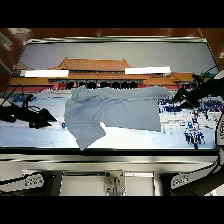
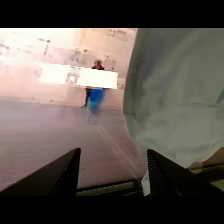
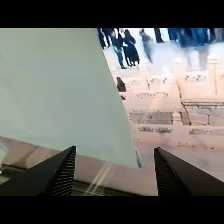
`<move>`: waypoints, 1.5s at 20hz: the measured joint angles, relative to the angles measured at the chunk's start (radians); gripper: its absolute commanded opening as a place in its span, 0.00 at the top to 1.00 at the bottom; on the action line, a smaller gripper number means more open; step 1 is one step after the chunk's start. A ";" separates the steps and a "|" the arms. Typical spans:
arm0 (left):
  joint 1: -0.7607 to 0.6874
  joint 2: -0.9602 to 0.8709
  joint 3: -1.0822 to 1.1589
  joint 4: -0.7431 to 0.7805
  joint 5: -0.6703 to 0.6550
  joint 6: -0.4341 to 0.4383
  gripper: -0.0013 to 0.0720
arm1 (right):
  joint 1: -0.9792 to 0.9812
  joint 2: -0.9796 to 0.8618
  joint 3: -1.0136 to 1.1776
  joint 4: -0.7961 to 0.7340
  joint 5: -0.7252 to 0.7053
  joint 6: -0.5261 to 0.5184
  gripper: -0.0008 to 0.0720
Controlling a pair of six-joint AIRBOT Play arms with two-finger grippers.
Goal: Fold the shirts.
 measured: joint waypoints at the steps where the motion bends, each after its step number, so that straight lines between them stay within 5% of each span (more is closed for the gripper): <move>1: -0.001 -0.001 -0.039 -0.047 0.034 0.023 0.27 | 0.000 0.004 -0.014 0.023 -0.008 -0.003 0.17; 10: -0.086 -0.082 -0.137 -0.256 0.200 0.113 0.28 | -0.001 0.015 -0.048 0.073 -0.028 -0.010 0.17; 11: -0.097 -0.092 -0.138 -0.269 0.208 0.116 0.37 | -0.001 0.015 -0.049 0.075 -0.028 -0.010 0.17; 12: -0.106 -0.100 -0.139 -0.276 0.221 0.119 0.76 | -0.001 0.015 -0.050 0.077 -0.028 -0.010 0.17; 13: -0.113 -0.107 -0.141 -0.271 0.240 0.121 0.93 | -0.001 0.015 -0.050 0.080 -0.027 -0.010 0.17; 30: -0.108 -0.059 -0.020 -0.283 0.132 0.153 0.93 | -0.001 0.042 -0.470 0.096 -0.100 -0.079 0.11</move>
